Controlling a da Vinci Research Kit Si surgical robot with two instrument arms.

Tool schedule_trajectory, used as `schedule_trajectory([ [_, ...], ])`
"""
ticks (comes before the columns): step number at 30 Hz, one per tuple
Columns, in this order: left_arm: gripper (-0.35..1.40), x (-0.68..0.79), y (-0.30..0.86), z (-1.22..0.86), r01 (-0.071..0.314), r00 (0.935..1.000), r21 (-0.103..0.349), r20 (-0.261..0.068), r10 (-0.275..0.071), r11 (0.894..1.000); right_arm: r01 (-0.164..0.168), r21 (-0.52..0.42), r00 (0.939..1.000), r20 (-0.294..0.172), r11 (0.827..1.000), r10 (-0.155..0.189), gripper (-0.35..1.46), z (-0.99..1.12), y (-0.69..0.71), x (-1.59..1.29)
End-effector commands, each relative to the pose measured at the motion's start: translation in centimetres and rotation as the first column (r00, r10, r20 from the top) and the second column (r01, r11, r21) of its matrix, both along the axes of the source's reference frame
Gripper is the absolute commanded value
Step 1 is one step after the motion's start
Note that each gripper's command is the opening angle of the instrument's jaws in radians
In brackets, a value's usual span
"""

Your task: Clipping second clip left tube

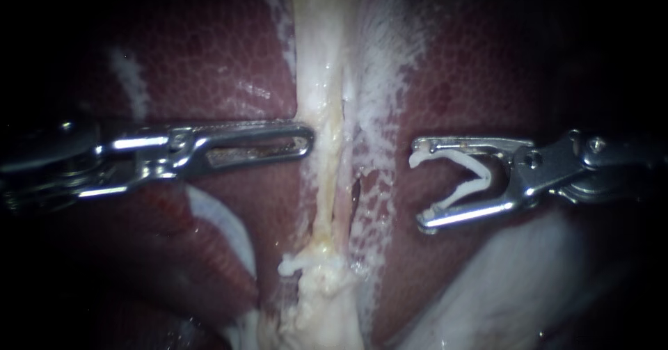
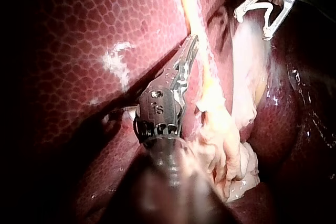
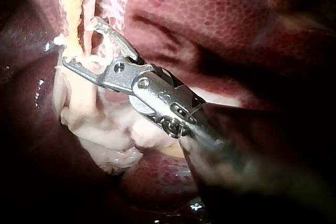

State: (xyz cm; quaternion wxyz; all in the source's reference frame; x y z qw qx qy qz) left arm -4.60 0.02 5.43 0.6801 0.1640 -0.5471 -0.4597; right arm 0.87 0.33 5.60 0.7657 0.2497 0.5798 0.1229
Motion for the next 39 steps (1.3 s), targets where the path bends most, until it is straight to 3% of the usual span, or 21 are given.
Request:
schedule_trajectory([
  [1, -0.35, 0.01, 0.00, -0.01, 0.000, 1.0000, 0.000, 0.000, 0.000, 1.000, 0.000, 0.000, 1.0000, 0.000, 1.000, 0.000, 0.60, 0.00, 0.00, 0.00],
  [13, -0.35, 0.12, 0.01, -0.18, 0.000, 1.0000, 0.006, 0.002, 0.000, 1.000, -0.025, 0.190, 0.9993, 0.031, 0.981, 0.019, 0.60, 0.17, -0.29, 0.26],
  [27, -0.35, 0.37, 0.12, -0.61, 0.025, 0.9996, 0.016, 0.011, -0.026, 1.000, 0.004, 0.266, 0.9997, 0.022, 0.964, -0.010, 0.60, 0.58, -0.70, 0.92],
  [39, -0.35, 0.44, 0.07, -0.72, 0.026, 0.9996, 0.016, 0.013, -0.027, 1.000, 0.011, 0.269, 0.9995, 0.026, 0.963, -0.018, 0.60, 0.83, -0.67, 1.07],
])
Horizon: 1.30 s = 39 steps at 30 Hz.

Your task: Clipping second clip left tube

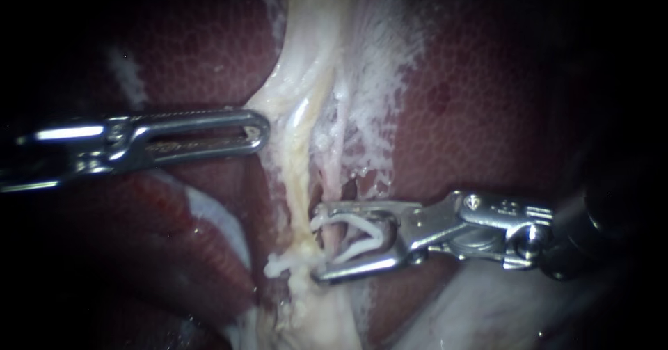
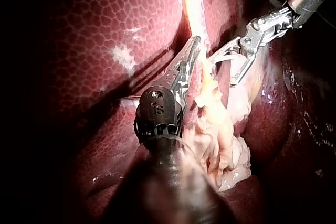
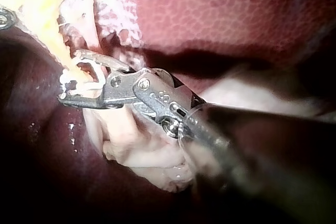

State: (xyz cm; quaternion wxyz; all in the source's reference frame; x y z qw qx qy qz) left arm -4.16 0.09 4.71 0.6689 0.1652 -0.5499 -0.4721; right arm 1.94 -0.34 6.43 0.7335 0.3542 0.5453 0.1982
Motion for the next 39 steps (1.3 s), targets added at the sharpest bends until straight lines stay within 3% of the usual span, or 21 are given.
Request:
schedule_trajectory([
  [1, -0.35, 0.00, 0.00, 0.00, 0.002, 1.0000, -0.002, 0.002, -0.002, 1.000, -0.001, -0.001, 1.0000, 0.001, 1.000, 0.001, 0.60, 0.01, 0.00, 0.01],
  [10, -0.35, -0.01, -0.02, -0.04, 0.002, 1.0000, -0.002, 0.001, -0.002, 1.000, 0.011, -0.003, 0.9999, -0.004, 1.000, -0.011, 0.60, 0.11, -0.03, 0.14],
  [20, -0.35, -0.01, -0.03, -0.02, 0.002, 1.0000, -0.003, 0.001, -0.002, 1.000, 0.046, 0.008, 0.9986, -0.027, 0.999, -0.046, 0.60, 0.10, -0.12, 0.35],
  [26, -0.35, -0.02, -0.02, 0.04, 0.002, 1.0000, -0.004, 0.001, -0.002, 1.000, 0.072, 0.036, 0.9967, -0.040, 0.997, -0.071, 0.56, 0.06, -0.12, 0.42],
  [39, -0.35, -0.03, -0.03, 0.06, 0.003, 1.0000, -0.006, 0.000, -0.003, 1.000, 0.085, 0.032, 0.9952, -0.050, 0.996, -0.083, 0.55, 0.12, -0.09, 0.68],
])
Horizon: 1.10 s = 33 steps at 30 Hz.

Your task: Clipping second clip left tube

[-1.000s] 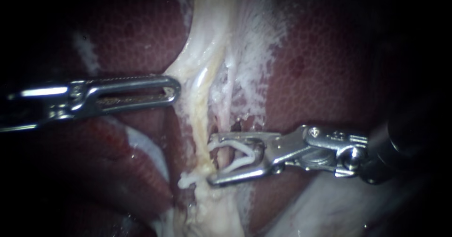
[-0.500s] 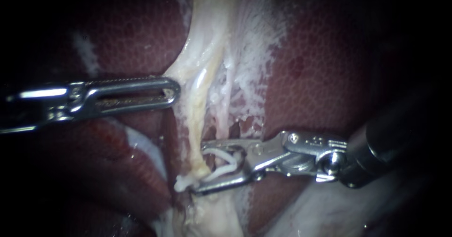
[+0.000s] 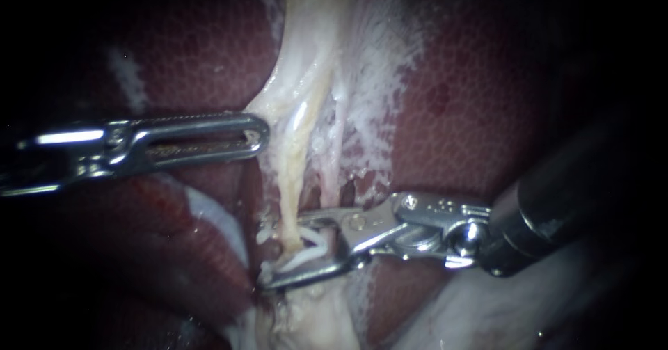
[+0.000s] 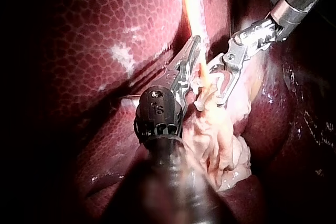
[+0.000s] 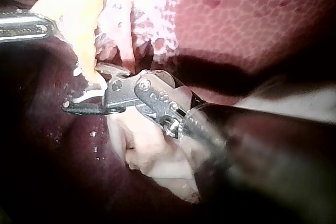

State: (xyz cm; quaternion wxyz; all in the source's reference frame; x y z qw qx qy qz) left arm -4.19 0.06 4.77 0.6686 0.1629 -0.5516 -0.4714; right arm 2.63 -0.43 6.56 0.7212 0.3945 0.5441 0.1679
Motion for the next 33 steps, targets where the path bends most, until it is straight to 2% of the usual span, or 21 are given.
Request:
schedule_trajectory([
  [1, -0.35, 0.00, 0.00, 0.00, 0.001, 1.0000, 0.000, -0.001, -0.001, 1.000, 0.000, -0.001, 1.0000, 0.000, 1.000, 0.000, 0.55, 0.01, 0.00, 0.00],
  [9, -0.35, 0.00, 0.00, 0.00, 0.000, 1.0000, 0.000, -0.001, 0.000, 1.000, -0.001, 0.035, 0.9999, 0.013, 0.999, 0.000, 0.51, 0.06, -0.01, -0.06],
  [14, -0.35, 0.00, 0.00, 0.00, 0.000, 1.0000, 0.000, -0.001, 0.000, 1.000, 0.014, 0.069, 0.9982, 0.058, 0.998, -0.018, 0.41, 0.10, -0.04, -0.11],
  [16, -0.35, 0.00, 0.00, 0.00, 0.000, 1.0000, 0.000, -0.001, 0.000, 1.000, 0.016, 0.093, 0.9965, 0.081, 0.996, -0.024, 0.29, 0.10, -0.03, -0.14],
  [19, -0.35, 0.00, 0.00, 0.00, 0.000, 1.0000, 0.000, -0.001, 0.000, 1.000, 0.015, 0.137, 0.9929, 0.115, 0.990, -0.030, -0.15, 0.11, -0.03, -0.17],
  [22, -0.35, 0.00, 0.00, 0.00, 0.000, 1.0000, 0.000, -0.001, 0.000, 1.000, 0.026, 0.134, 0.9905, 0.130, 0.991, -0.044, -0.35, 0.14, -0.01, -0.18],
  [33, -0.35, 0.00, 0.00, 0.00, 0.001, 1.0000, 0.000, -0.001, -0.001, 1.000, 0.022, 0.139, 0.9902, 0.134, 0.990, -0.040, -0.35, 0.17, 0.02, -0.18],
])
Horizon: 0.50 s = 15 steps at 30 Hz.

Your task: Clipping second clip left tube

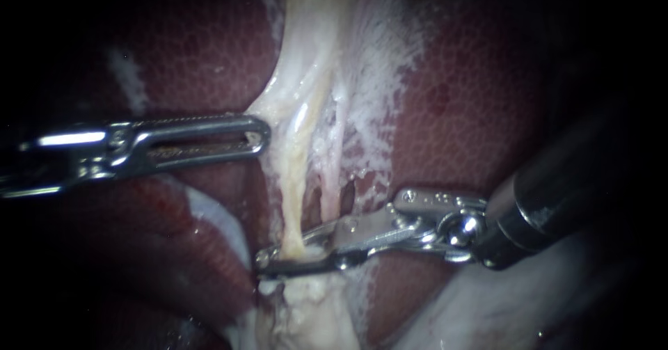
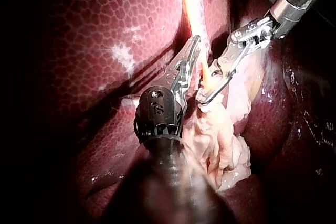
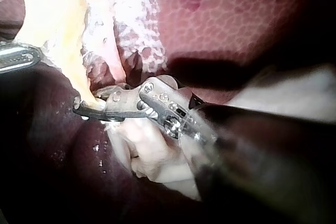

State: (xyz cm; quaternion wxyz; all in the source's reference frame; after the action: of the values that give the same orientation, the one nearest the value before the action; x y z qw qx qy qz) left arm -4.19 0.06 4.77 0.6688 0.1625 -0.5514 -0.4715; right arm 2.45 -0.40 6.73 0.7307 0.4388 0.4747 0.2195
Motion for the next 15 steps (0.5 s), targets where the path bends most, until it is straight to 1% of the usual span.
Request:
schedule_trajectory([
  [1, -0.35, 0.00, 0.00, 0.00, 0.000, 1.0000, 0.000, 0.000, 0.000, 1.000, -0.001, 0.001, 1.0000, 0.001, 1.000, 0.001, -0.35, 0.00, 0.00, 0.01],
  [15, -0.35, -0.01, -0.01, 0.01, 0.001, 1.0000, -0.001, -0.001, -0.001, 1.000, 0.000, 0.001, 1.0000, 0.000, 1.000, 0.000, -0.35, -0.01, -0.02, 0.01],
])
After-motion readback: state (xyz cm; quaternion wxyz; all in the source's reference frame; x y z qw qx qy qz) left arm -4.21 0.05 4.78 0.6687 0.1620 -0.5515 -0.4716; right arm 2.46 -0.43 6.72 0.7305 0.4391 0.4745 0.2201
